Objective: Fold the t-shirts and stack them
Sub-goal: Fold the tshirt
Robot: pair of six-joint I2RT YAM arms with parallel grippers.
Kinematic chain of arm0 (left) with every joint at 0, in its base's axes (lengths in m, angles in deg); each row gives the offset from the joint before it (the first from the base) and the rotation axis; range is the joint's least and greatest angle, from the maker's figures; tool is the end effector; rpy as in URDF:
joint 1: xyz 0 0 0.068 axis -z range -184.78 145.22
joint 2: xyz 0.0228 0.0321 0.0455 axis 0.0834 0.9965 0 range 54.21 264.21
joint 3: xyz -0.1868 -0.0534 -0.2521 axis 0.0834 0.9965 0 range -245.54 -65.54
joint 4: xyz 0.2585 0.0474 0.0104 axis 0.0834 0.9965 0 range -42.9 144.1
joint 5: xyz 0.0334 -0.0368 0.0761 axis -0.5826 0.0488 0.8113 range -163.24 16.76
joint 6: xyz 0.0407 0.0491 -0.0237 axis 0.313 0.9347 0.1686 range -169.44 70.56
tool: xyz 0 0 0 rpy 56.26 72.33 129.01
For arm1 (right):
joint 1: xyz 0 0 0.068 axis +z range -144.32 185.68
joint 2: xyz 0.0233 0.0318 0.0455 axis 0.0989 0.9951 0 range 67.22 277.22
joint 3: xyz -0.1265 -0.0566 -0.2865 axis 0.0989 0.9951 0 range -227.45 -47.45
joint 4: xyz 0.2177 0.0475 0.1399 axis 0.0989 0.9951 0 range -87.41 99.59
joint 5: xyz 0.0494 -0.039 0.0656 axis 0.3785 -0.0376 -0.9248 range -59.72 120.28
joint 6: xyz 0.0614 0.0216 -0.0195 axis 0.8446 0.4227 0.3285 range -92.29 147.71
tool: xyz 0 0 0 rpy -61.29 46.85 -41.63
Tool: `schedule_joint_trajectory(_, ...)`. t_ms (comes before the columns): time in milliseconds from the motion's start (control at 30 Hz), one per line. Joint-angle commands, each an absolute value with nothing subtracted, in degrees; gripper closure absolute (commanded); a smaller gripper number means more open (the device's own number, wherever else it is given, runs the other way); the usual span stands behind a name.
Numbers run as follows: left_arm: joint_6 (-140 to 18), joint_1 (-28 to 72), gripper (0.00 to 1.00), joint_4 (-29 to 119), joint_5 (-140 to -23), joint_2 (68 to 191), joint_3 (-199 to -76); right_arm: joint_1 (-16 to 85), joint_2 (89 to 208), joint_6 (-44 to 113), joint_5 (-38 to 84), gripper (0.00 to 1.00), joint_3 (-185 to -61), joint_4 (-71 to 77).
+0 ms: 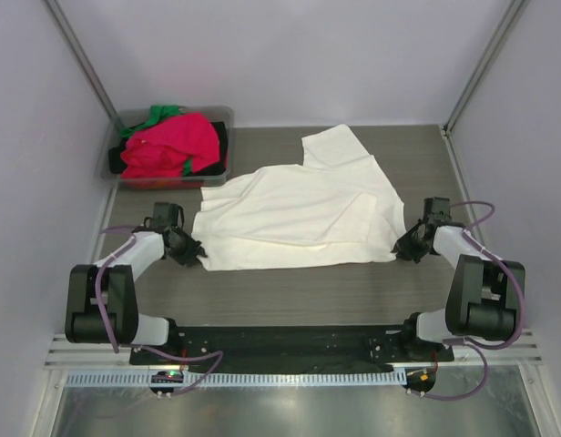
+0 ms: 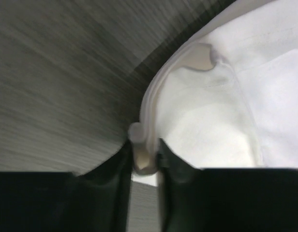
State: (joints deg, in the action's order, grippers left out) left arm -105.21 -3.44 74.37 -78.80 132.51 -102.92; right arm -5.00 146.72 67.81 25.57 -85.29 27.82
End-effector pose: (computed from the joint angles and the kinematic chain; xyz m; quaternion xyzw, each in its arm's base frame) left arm 0.2301 -0.0107 0.1824 -0.4403 0.8764 -0.1322 0.1433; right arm 0.2347 -0.0397 0.1817 0.4123 0.8879 0.0897 0.1834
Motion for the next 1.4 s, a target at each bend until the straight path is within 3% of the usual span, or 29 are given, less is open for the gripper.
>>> schedule_joint_trajectory(0,-106.04,-3.55,0.82,67.93,-78.86,137.61,-101.3,-5.05,149.55,66.3,25.53,0.93,-86.03,26.23)
schedule_joint_trajectory(67,-106.66,-3.55,1.0,67.93,-80.61,138.84,-104.02,-5.13,151.75,66.03,24.57,0.99,-89.88,26.84)
schedule_joint_trajectory(200,-105.26,-3.11,1.0,75.28,-82.04,139.73,-116.22,-5.05,154.06,64.19,25.34,0.99,-102.97,36.67)
schedule_joint_trajectory(267,-103.16,-3.38,1.0,83.9,-79.75,136.49,-124.49,-4.96,146.52,63.22,28.68,0.99,-109.65,38.97)
schedule_joint_trajectory(400,-102.09,-4.43,1.0,92.51,-76.93,128.67,-127.41,-5.57,140.17,61.64,33.88,0.99,-117.14,48.17)
schedule_joint_trajectory(633,-106.75,-4.43,1.0,87.18,-80.71,117.41,-103.36,-5.84,132.26,66.11,31.25,0.99,-95.12,47.06)
schedule_joint_trajectory(1067,-110.34,-4.26,0.96,93.68,-81.23,106.78,-96.56,-6.8,121.54,76.84,33.0,0.97,-81.38,51.1)
schedule_joint_trajectory(1100,-110.7,-4.34,0.95,94.64,-81.5,105.64,-96.3,-6.89,121.01,77.36,33.18,0.94,-80.59,52.06)
schedule_joint_trajectory(1200,-112.1,-4.34,0.87,97.1,-81.76,103.0,-95.68,-6.98,117.67,77.89,32.04,0.53,-80.06,53.3)
schedule_joint_trajectory(1233,-112.19,-4.34,0.81,97.81,-81.94,101.16,-95.68,-6.89,116.62,78.42,32.21,0.12,-80.14,53.82)
schedule_joint_trajectory(1267,-112.72,-4.34,0.55,99.64,-82.37,100.28,-95.86,-6.89,114.96,78.86,32.3,0.01,-80.23,55.05)
schedule_joint_trajectory(1367,-112.81,-4.34,0.13,102.72,-84.31,95.62,-97.17,-6.89,112.84,77.64,35.19,0.0,-82.95,57.86)
